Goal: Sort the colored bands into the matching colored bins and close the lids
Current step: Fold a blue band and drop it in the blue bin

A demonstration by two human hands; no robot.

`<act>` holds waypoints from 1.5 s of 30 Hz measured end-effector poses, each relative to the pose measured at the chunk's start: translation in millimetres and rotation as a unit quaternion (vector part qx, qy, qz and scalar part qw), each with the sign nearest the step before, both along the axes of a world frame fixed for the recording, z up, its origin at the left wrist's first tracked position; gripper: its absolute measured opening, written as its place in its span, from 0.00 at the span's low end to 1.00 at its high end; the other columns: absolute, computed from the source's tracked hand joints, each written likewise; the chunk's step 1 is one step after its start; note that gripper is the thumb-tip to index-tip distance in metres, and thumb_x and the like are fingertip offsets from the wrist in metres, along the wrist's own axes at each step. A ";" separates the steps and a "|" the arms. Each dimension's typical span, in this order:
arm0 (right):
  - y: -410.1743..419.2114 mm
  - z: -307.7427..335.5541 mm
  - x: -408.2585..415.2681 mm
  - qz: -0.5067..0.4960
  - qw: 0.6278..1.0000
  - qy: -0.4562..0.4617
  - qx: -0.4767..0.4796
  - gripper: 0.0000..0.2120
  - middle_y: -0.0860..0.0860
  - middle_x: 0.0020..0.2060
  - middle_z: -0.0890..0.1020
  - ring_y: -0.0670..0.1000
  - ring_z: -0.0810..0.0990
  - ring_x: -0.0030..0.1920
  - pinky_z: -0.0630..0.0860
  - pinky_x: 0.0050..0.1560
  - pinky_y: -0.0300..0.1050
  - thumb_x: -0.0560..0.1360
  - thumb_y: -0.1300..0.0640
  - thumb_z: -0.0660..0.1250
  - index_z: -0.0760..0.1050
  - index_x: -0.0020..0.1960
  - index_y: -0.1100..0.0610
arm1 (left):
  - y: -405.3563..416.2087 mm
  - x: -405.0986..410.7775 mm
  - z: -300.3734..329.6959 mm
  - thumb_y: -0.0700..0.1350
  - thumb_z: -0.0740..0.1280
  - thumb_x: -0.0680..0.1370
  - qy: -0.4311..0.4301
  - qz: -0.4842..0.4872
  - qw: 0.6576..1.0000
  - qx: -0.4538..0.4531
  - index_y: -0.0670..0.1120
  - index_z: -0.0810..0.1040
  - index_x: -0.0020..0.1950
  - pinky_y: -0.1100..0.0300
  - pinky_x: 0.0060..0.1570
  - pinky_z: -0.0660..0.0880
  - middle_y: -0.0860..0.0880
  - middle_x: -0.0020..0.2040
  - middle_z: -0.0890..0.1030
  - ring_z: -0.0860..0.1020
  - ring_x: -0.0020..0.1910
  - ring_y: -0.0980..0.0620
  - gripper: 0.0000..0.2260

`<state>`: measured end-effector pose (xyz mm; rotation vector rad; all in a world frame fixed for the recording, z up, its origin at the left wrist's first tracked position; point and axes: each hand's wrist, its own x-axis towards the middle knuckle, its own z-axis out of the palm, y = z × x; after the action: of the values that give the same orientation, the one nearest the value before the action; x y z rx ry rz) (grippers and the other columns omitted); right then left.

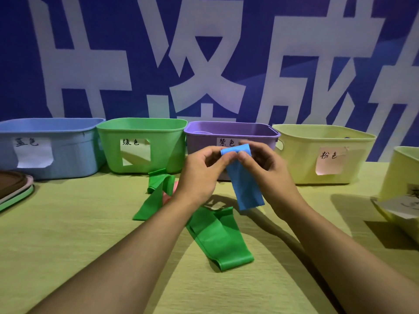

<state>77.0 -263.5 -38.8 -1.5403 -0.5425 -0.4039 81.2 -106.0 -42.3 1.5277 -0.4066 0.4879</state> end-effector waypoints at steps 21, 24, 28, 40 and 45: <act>-1.3 0.2 -0.6 0.012 1.000 0.013 -0.016 0.09 0.42 0.38 0.82 0.39 0.79 0.41 0.75 0.42 0.32 0.77 0.47 0.68 0.79 0.49 0.53 | -2.5 -10.4 2.5 0.56 0.67 0.78 0.027 -0.023 0.999 0.006 0.46 0.83 0.51 0.56 0.49 0.82 0.45 0.48 0.86 0.85 0.48 0.51 0.14; -1.1 1.3 -1.3 0.009 1.000 0.021 0.001 0.11 0.43 0.37 0.82 0.40 0.80 0.40 0.75 0.41 0.32 0.75 0.46 0.68 0.79 0.48 0.53 | -0.9 -8.9 2.2 0.52 0.74 0.74 -0.002 -0.011 1.000 0.011 0.46 0.81 0.59 0.51 0.56 0.83 0.48 0.54 0.86 0.85 0.55 0.52 0.16; -0.1 1.1 -2.0 -0.007 0.999 0.031 0.009 0.13 0.44 0.36 0.82 0.40 0.79 0.39 0.74 0.39 0.32 0.74 0.43 0.69 0.79 0.45 0.54 | -3.3 -8.1 2.7 0.41 0.74 0.77 -0.010 -0.004 1.000 0.005 0.46 0.83 0.55 0.47 0.56 0.82 0.46 0.50 0.87 0.84 0.50 0.53 0.07; -0.3 3.1 -4.4 0.036 0.998 0.051 0.032 0.22 0.47 0.55 0.85 0.45 0.83 0.57 0.79 0.52 0.38 0.72 0.48 0.72 0.78 0.66 0.51 | -3.1 -9.2 2.9 0.44 0.67 0.83 0.011 -0.017 1.000 0.014 0.45 0.83 0.55 0.63 0.42 0.81 0.48 0.47 0.85 0.84 0.47 0.55 0.06; -2.5 3.8 -5.6 0.061 0.997 0.035 0.010 0.19 0.48 0.56 0.85 0.47 0.83 0.58 0.80 0.55 0.41 0.75 0.51 0.70 0.79 0.66 0.51 | -4.4 -10.3 4.2 0.46 0.65 0.84 0.030 -0.026 0.999 -0.002 0.42 0.83 0.53 0.64 0.41 0.81 0.46 0.44 0.85 0.85 0.42 0.55 0.10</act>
<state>71.4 -266.0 -34.9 -1.4887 -0.5728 -0.2596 70.9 -110.5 -38.1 1.5212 -0.3976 0.4013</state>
